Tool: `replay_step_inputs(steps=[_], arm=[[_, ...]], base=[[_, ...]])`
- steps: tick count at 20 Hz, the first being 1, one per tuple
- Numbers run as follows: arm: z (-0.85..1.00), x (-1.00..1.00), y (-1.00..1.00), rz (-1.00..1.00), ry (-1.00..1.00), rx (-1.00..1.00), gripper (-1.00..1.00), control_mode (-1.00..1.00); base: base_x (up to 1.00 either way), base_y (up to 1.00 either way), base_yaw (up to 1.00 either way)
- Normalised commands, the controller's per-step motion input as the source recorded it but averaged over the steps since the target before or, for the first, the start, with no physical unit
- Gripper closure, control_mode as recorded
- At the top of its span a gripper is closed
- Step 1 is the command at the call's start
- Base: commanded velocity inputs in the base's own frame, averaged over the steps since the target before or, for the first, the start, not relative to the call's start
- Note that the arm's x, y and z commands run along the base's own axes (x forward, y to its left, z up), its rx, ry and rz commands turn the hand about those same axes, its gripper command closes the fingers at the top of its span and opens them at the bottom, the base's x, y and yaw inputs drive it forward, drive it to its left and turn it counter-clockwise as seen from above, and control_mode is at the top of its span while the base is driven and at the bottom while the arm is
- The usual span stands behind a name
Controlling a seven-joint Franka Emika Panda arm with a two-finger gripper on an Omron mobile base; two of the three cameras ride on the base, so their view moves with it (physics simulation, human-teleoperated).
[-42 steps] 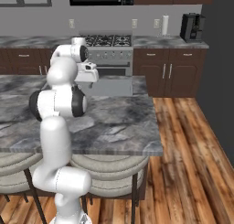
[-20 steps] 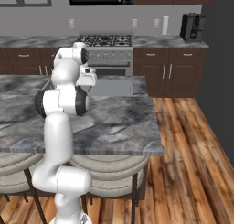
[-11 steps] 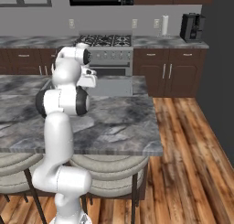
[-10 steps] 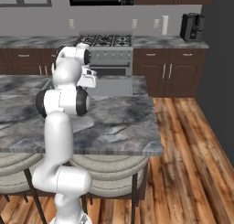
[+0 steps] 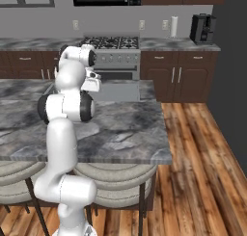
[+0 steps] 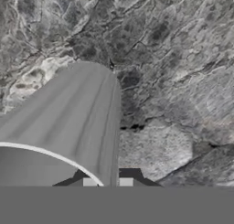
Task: Pick the glass cup and colander and place them in the sink. Then turn on the water.
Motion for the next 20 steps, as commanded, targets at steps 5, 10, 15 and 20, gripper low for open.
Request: replay_step_inputs(steps=[5,10,15,20], arm=[[0.34,-0.04,-0.16,-0.07,0.00,-0.12,1.00,-1.00],[0.36,-0.09,-0.33,-0.13,0.21,0.02,1.00,-1.00],[0.49,-0.27,-0.38,-0.16,0.17,0.20,1.00,-1.00],[0.40,-0.44,-0.38,-0.12,-0.06,0.02,1.00,-1.00]], base=[[0.00,0.00,0.00],[0.00,0.00,0.00],[0.00,0.00,0.00],[0.00,0.00,0.00]])
